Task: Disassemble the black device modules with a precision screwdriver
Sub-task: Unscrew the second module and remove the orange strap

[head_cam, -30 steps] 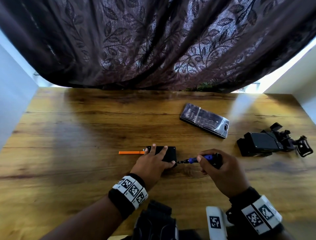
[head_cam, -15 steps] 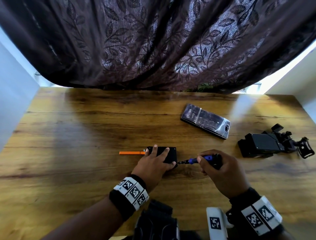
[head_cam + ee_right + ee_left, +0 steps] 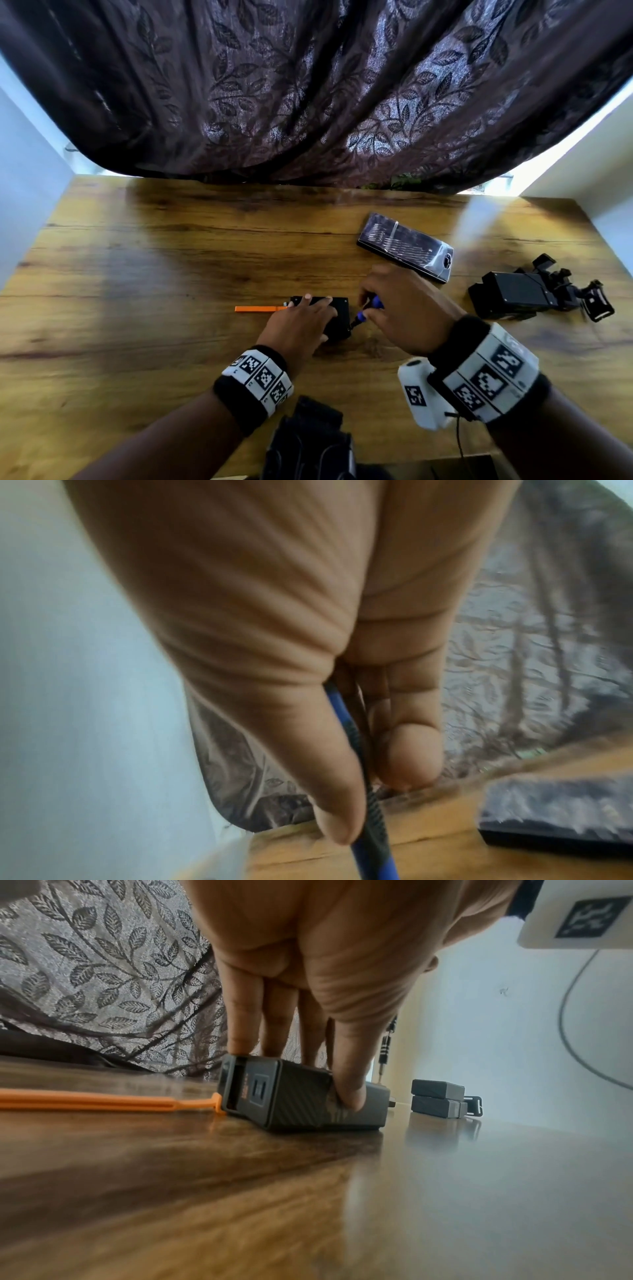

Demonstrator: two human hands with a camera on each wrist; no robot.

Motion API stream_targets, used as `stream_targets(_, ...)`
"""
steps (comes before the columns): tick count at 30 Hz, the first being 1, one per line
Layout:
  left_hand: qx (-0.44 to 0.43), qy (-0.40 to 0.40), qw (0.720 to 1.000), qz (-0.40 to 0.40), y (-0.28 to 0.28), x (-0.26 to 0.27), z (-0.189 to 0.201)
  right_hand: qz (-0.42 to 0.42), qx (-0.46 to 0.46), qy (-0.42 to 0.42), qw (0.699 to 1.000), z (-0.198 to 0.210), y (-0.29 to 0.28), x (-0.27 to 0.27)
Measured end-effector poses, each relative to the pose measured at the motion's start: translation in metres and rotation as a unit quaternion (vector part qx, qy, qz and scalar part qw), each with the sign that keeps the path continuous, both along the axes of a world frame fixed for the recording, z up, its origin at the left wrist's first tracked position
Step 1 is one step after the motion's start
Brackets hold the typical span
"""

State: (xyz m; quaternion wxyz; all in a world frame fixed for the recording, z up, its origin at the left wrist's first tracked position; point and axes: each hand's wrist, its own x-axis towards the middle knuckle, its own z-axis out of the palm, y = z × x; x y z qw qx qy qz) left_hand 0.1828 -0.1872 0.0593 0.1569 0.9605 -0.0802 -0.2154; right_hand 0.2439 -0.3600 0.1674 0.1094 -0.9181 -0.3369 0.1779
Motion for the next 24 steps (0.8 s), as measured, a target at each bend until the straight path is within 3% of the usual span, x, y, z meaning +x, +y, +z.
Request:
stream_targets(6, 0.010, 0.008, 0.998, 0.057, -0.004, 0.012, 0.004, 0.057, -0.066, -0.002, 0.996, 0.010, 0.022, -0.002)
stream_targets(11, 0.016, -0.005, 0.997, 0.076, -0.006, 0.016, 0.002, 0.028, -0.100, -0.039, 0.994, 0.008, 0.015, -0.001)
stream_targets(17, 0.043, -0.001, 0.996, 0.073, -0.009, 0.019, 0.004, 0.007, -0.143, -0.057, 0.988, 0.000, 0.017, 0.005)
stream_targets(24, 0.065, -0.019, 0.996, 0.053, -0.009, 0.018, 0.005, 0.044, -0.133, -0.015, 0.990, 0.003, 0.024, 0.015)
